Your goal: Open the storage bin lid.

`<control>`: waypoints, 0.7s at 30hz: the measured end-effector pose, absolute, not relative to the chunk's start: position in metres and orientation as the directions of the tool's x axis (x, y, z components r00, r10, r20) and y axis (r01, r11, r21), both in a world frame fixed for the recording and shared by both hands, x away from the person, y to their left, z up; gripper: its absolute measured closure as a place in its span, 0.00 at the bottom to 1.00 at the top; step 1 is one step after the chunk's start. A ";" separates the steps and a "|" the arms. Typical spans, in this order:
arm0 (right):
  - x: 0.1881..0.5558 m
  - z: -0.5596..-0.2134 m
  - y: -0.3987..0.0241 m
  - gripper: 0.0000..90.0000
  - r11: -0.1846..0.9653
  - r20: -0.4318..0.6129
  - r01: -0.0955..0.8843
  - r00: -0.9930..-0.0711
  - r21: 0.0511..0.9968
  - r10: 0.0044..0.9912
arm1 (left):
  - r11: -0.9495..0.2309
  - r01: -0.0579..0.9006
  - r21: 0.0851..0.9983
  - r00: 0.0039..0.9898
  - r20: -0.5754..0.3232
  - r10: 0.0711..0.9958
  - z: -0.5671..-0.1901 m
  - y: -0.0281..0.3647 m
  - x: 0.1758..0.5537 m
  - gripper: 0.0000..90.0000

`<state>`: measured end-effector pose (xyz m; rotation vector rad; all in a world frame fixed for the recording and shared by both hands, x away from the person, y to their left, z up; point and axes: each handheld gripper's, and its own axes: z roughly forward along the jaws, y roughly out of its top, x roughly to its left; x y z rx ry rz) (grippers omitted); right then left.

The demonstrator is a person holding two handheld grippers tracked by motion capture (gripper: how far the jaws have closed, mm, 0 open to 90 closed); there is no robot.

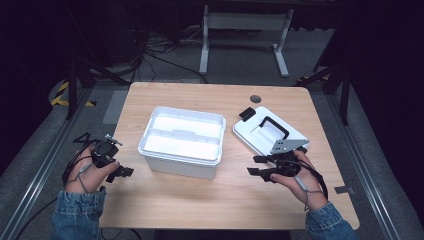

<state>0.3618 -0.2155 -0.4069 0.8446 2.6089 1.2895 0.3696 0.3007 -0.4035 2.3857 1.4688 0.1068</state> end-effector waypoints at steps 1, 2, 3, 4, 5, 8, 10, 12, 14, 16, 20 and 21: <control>0.361 -0.410 -0.215 0.54 0.494 0.134 0.432 -0.838 0.755 0.528 | -0.416 0.851 0.321 0.468 -0.102 0.878 -0.403 0.302 0.370 0.22; 0.360 -0.413 -0.215 0.54 0.495 0.133 0.433 -0.837 0.754 0.530 | -0.413 0.853 0.320 0.465 -0.105 0.879 -0.403 0.302 0.370 0.22; 0.360 -0.414 -0.214 0.54 0.499 0.133 0.434 -0.838 0.750 0.529 | -0.408 0.856 0.318 0.461 -0.109 0.881 -0.403 0.302 0.370 0.22; 0.359 -0.417 -0.214 0.54 0.506 0.130 0.432 -0.840 0.747 0.527 | -0.409 0.856 0.317 0.461 -0.109 0.881 -0.403 0.302 0.370 0.22; 0.358 -0.419 -0.213 0.54 0.511 0.130 0.433 -0.841 0.743 0.525 | -0.412 0.854 0.319 0.464 -0.108 0.879 -0.404 0.301 0.371 0.22; 0.356 -0.428 -0.209 0.53 0.530 0.116 0.429 -0.844 0.731 0.523 | -0.422 0.850 0.316 0.472 -0.102 0.875 -0.404 0.301 0.371 0.22; 0.356 -0.429 -0.209 0.53 0.533 0.110 0.426 -0.845 0.731 0.524 | -0.420 0.851 0.316 0.471 -0.105 0.876 -0.404 0.301 0.371 0.22; 0.356 -0.437 -0.206 0.53 0.545 0.098 0.419 -0.847 0.726 0.522 | -0.414 0.854 0.316 0.466 -0.112 0.877 -0.404 0.301 0.371 0.22; 0.357 -0.440 -0.206 0.54 0.547 0.095 0.417 -0.848 0.726 0.521 | -0.413 0.855 0.315 0.464 -0.108 0.879 -0.405 0.301 0.371 0.22; 0.357 -0.446 -0.204 0.55 0.554 0.088 0.421 -0.845 0.719 0.528 | -0.412 0.856 0.312 0.463 -0.108 0.880 -0.405 0.301 0.372 0.22; 0.355 -0.457 -0.202 0.55 0.562 0.080 0.424 -0.842 0.710 0.533 | -0.411 0.856 0.312 0.463 -0.109 0.880 -0.406 0.300 0.372 0.22; 0.355 -0.460 -0.201 0.55 0.565 0.080 0.425 -0.842 0.707 0.534 | -0.411 0.856 0.312 0.462 -0.108 0.880 -0.406 0.300 0.372 0.22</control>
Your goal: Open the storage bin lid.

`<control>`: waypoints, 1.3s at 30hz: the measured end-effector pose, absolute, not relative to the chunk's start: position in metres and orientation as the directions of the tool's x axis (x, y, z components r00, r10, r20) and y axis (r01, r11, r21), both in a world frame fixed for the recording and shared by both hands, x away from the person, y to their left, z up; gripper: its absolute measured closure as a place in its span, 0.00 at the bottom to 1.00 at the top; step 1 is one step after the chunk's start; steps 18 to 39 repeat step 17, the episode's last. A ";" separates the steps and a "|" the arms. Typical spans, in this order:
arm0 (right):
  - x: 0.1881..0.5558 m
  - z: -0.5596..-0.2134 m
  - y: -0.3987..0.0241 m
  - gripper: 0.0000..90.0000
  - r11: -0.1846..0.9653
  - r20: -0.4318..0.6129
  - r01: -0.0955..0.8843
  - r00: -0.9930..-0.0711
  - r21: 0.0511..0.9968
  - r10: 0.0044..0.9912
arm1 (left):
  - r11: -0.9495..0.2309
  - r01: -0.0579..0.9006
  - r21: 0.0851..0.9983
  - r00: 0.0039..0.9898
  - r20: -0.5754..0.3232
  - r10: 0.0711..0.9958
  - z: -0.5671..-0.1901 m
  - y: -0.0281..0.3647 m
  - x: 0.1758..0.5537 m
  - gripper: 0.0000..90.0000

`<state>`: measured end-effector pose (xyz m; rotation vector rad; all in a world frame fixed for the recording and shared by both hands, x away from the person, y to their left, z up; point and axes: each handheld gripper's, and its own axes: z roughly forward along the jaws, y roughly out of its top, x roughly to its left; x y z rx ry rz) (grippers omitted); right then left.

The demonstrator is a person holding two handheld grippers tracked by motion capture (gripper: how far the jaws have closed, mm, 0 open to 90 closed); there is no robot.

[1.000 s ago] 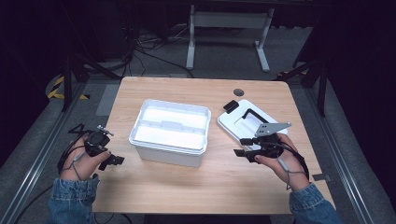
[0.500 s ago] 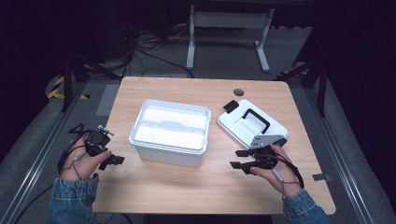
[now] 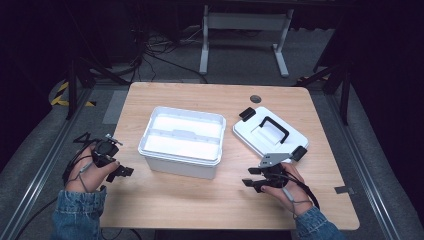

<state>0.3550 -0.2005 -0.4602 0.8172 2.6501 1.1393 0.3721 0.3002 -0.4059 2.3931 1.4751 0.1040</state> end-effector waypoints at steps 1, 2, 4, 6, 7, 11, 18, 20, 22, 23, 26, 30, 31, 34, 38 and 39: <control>0.355 -0.462 -0.200 0.55 0.571 0.075 0.425 -0.842 0.702 0.534 | -0.411 0.856 0.312 0.462 -0.108 0.880 -0.406 0.300 0.372 0.22; 0.354 -0.465 -0.199 0.56 0.573 0.071 0.422 -0.843 0.703 0.533 | -0.418 0.854 0.308 0.468 -0.105 0.878 -0.406 0.300 0.372 0.22; 0.353 -0.469 -0.200 0.58 0.572 0.062 0.417 -0.841 0.706 0.537 | -0.416 0.855 0.309 0.465 -0.107 0.879 -0.406 0.300 0.372 0.22; 0.352 -0.471 -0.200 0.58 0.574 0.051 0.409 -0.842 0.709 0.536 | -0.420 0.855 0.305 0.469 -0.107 0.877 -0.406 0.300 0.372 0.22; 0.351 -0.472 -0.200 0.58 0.579 0.042 0.405 -0.842 0.707 0.538 | -0.418 0.855 0.307 0.468 -0.108 0.877 -0.407 0.299 0.372 0.22; 0.349 -0.478 -0.201 0.57 0.571 0.037 0.400 -0.839 0.717 0.542 | -0.421 0.855 0.302 0.469 -0.109 0.876 -0.408 0.299 0.373 0.22; 0.346 -0.480 -0.198 0.51 0.563 0.012 0.385 -0.833 0.731 0.553 | -0.420 0.856 0.302 0.470 -0.111 0.876 -0.408 0.300 0.373 0.22; 0.346 -0.480 -0.198 0.51 0.563 0.012 0.385 -0.833 0.731 0.553 | -0.420 0.856 0.302 0.470 -0.111 0.876 -0.408 0.300 0.373 0.22; 0.346 -0.480 -0.198 0.51 0.563 0.012 0.385 -0.833 0.731 0.553 | -0.420 0.856 0.302 0.470 -0.111 0.876 -0.408 0.300 0.373 0.22; 0.346 -0.480 -0.198 0.51 0.563 0.012 0.385 -0.833 0.731 0.553 | -0.420 0.856 0.302 0.470 -0.111 0.876 -0.408 0.300 0.373 0.22; 0.346 -0.480 -0.198 0.51 0.563 0.012 0.385 -0.833 0.731 0.553 | -0.420 0.856 0.302 0.470 -0.111 0.876 -0.408 0.300 0.373 0.22; 0.346 -0.480 -0.198 0.51 0.563 0.012 0.385 -0.833 0.731 0.553 | -0.420 0.856 0.302 0.470 -0.111 0.876 -0.408 0.300 0.373 0.22; 0.346 -0.480 -0.198 0.51 0.563 0.012 0.385 -0.833 0.731 0.553 | -0.420 0.856 0.302 0.470 -0.111 0.876 -0.408 0.300 0.373 0.22; 0.346 -0.480 -0.198 0.51 0.563 0.012 0.385 -0.833 0.731 0.553 | -0.420 0.856 0.302 0.470 -0.111 0.876 -0.408 0.300 0.373 0.22; 0.346 -0.480 -0.198 0.51 0.563 0.012 0.385 -0.833 0.731 0.553 | -0.420 0.856 0.302 0.470 -0.111 0.876 -0.408 0.300 0.373 0.22; 0.346 -0.480 -0.198 0.51 0.563 0.012 0.385 -0.833 0.731 0.553 | -0.420 0.856 0.302 0.470 -0.111 0.876 -0.408 0.300 0.373 0.22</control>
